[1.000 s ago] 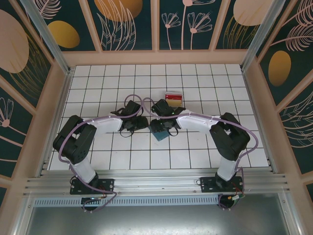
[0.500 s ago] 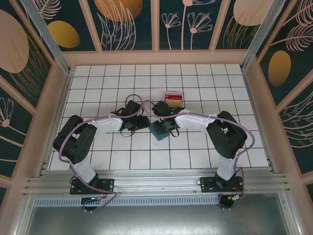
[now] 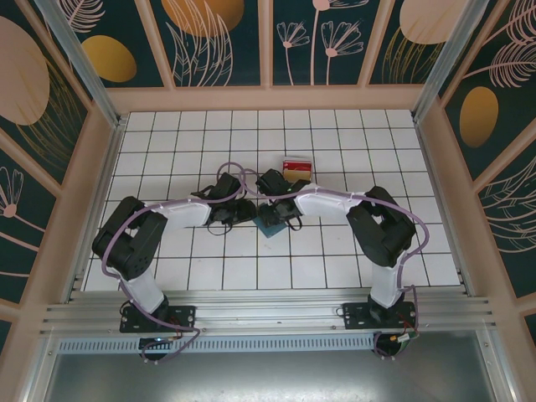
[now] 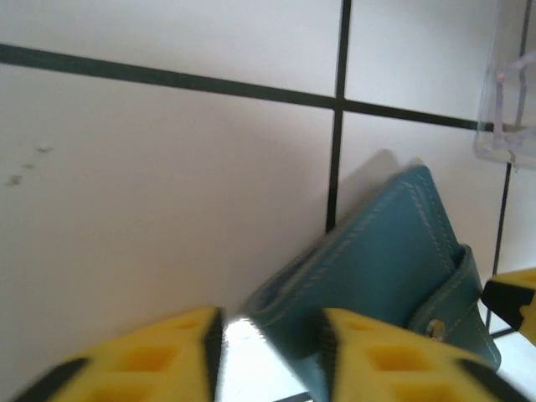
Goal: Put the credit cards into the card holder
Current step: Open the button on the card holder.
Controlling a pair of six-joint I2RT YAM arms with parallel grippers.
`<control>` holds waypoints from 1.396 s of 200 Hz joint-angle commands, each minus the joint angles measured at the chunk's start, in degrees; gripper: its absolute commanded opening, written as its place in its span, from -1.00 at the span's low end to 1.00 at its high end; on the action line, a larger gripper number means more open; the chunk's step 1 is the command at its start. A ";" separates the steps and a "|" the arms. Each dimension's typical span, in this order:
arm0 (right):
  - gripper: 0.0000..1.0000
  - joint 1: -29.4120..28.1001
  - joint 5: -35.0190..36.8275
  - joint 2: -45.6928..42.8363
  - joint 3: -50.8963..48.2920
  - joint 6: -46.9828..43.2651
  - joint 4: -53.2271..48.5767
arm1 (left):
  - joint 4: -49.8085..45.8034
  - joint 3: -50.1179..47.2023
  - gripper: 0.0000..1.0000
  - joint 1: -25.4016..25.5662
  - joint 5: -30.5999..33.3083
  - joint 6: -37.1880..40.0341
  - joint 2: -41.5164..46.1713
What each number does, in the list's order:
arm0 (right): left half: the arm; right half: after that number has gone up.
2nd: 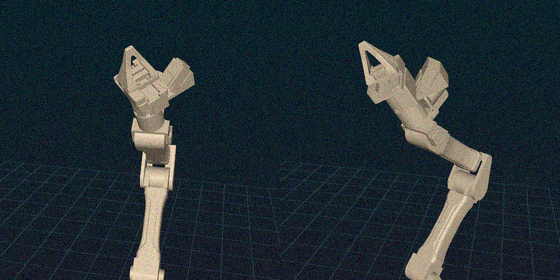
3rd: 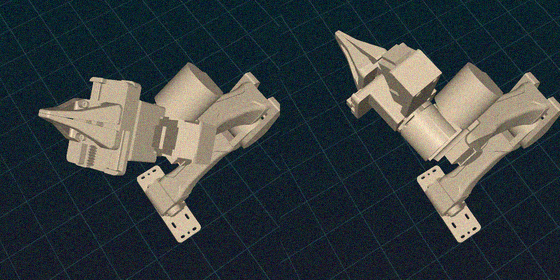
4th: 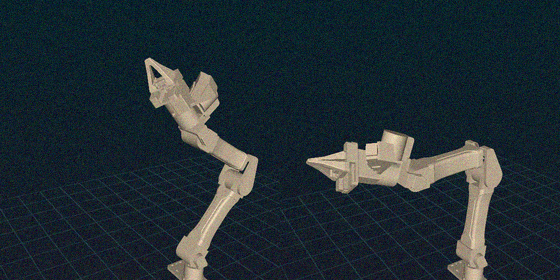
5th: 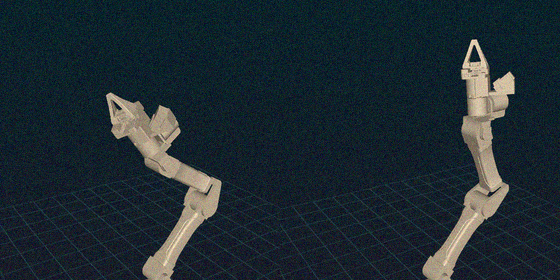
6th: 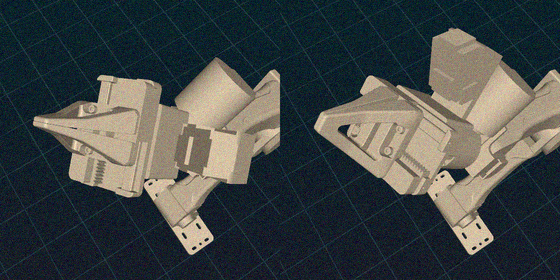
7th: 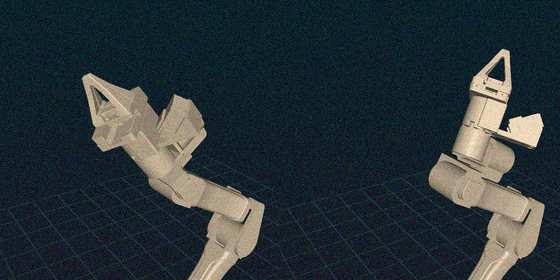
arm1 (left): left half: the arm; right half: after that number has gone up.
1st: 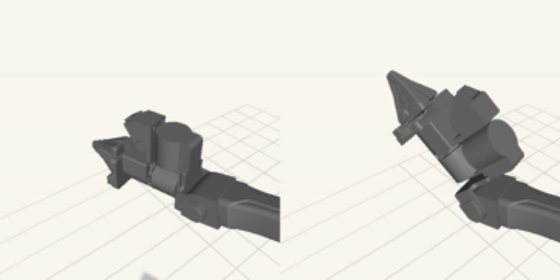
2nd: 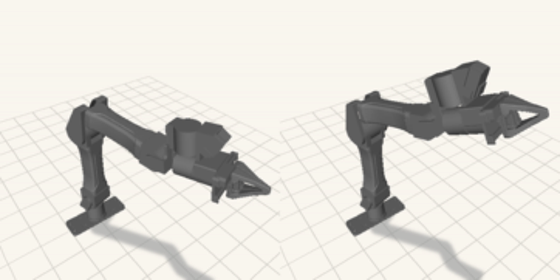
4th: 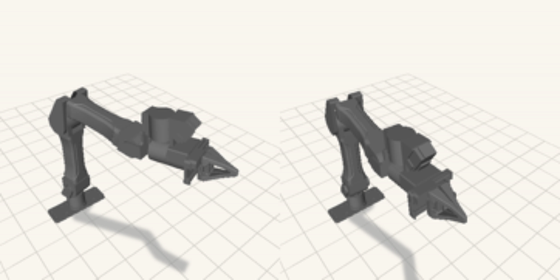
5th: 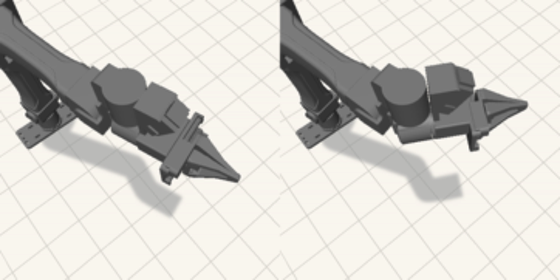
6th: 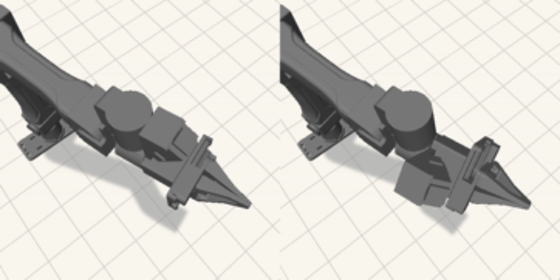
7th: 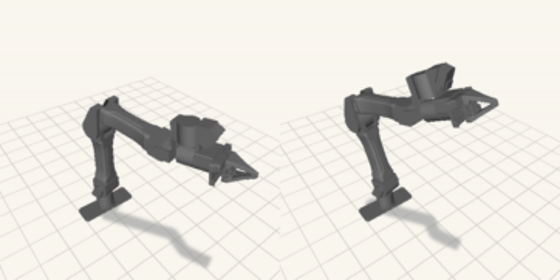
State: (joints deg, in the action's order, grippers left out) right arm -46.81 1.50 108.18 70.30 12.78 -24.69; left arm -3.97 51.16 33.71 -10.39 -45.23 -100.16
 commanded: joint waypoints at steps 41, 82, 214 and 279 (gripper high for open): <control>0.06 0.45 -0.35 -0.09 2.73 1.16 0.56 | 1.44 -0.79 -0.47 0.23 -1.61 -0.04 -1.58; 0.06 0.66 -2.38 0.74 0.04 0.86 0.40 | 1.44 -1.65 -0.48 0.23 -1.12 -0.18 -1.18; -0.43 2.93 -1.66 4.68 -6.70 2.52 6.52 | 3.10 -2.03 -0.49 0.21 -2.44 -0.87 -1.87; -0.97 3.25 -4.39 3.07 -7.81 4.36 9.52 | 2.99 -2.24 -0.48 0.22 -2.22 -0.73 -1.66</control>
State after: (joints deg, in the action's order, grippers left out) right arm -44.12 -2.24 107.55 65.71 15.55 -16.03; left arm 0.25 50.13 33.63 -11.35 -45.50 -100.99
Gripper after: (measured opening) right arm 0.180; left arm 0.258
